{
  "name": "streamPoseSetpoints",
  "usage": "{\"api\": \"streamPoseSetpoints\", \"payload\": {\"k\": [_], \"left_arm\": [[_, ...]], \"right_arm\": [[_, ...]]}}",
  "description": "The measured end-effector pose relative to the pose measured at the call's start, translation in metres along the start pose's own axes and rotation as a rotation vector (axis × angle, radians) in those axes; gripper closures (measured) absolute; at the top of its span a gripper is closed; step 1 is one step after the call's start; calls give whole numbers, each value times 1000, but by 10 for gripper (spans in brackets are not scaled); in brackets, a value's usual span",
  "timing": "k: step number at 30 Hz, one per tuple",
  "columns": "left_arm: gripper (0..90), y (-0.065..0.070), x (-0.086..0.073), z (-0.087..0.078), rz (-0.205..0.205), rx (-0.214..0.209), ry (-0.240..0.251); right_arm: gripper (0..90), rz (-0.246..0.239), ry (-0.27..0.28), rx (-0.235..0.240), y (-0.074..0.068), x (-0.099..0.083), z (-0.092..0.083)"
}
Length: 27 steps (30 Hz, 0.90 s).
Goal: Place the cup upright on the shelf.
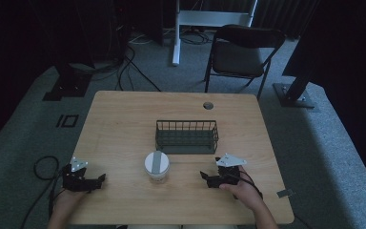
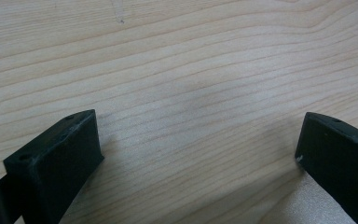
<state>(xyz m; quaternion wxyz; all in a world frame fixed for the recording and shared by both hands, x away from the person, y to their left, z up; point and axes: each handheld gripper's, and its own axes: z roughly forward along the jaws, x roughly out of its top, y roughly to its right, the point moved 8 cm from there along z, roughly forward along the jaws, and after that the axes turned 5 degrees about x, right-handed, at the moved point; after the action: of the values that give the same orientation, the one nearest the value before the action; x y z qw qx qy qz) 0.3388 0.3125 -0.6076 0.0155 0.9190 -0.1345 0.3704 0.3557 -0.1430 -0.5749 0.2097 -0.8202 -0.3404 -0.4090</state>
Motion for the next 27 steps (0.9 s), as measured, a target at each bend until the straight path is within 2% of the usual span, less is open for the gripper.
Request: {"api": "streamPoseSetpoints", "payload": {"k": [6,12,22,27], "left_arm": [[2,0,0,0,0,0,0],[2,0,0,0,0,0,0],[2,0,0,0,0,0,0],[2,0,0,0,0,0,0]], "right_arm": [[129,-7,4,22,-7,4,5],[128,-33,8,70,-22,10,13],[131,-76,-4,124,-40,16,26],[130,-83,3,158,-51,19,31]]}}
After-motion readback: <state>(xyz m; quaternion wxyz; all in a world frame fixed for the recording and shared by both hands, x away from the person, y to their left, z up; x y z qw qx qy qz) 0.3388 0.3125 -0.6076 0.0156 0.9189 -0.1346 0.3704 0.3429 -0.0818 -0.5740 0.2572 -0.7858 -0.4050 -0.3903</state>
